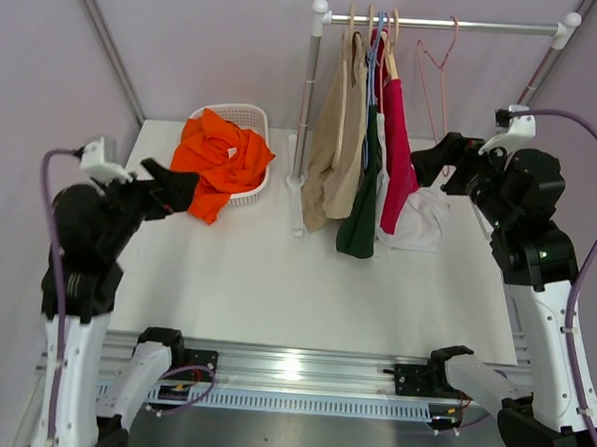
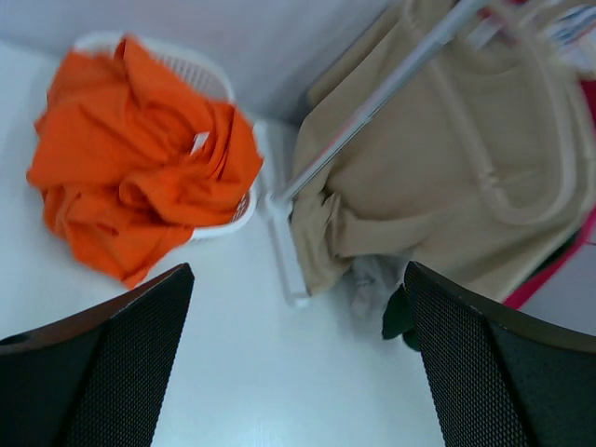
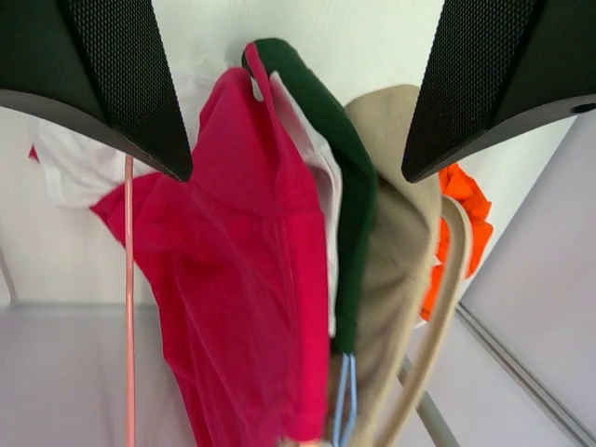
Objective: Remove the t-shirt from the hanger
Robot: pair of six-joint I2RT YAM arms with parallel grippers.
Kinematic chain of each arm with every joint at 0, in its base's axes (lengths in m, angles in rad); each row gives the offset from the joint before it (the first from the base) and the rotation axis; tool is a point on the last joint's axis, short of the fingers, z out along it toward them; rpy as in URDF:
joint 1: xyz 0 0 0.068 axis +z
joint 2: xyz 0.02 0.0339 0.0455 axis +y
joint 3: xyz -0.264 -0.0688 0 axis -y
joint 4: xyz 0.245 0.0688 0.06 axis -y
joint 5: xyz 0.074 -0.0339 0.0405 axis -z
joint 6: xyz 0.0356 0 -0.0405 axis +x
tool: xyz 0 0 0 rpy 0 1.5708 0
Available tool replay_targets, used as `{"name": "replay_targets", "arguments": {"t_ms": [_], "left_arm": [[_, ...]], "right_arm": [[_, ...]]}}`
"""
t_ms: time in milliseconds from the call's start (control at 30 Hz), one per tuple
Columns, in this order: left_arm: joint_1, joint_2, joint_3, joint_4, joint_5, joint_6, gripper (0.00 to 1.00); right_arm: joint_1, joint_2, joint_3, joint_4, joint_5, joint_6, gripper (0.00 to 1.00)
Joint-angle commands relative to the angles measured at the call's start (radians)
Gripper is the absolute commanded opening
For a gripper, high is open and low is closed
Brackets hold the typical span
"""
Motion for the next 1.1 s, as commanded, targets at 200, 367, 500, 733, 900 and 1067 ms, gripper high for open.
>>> {"name": "replay_targets", "arguments": {"t_ms": [200,367,500,733,900,1067], "left_arm": [[0.005,-0.232,-0.096,-0.055,0.081,0.075,0.99],[0.005,-0.268,-0.194,-0.053,0.141,0.102,0.99],[0.005,-0.326,-0.277,-0.026,0.167,0.116,1.0],[0.005,-0.356,-0.33,-0.026,0.19,0.139,0.99],[0.005,-0.385,-0.354,-0.021,0.191,0.145,0.99],[0.005,-0.385,-0.362,-0.021,0.188,0.152,1.0]], "right_arm": [[0.059,-0.223,-0.227,-0.087,0.074,0.071,0.99],[0.067,-0.281,-0.26,-0.21,0.089,0.066,0.99],[0.068,-0.317,-0.307,-0.271,0.103,0.074,0.99],[0.068,-0.421,-0.448,-0.261,0.069,0.091,1.0],[0.068,-0.487,-0.484,-0.247,0.055,0.083,0.99],[0.068,-0.479,-0.49,-0.239,0.04,0.08,1.0]]}}
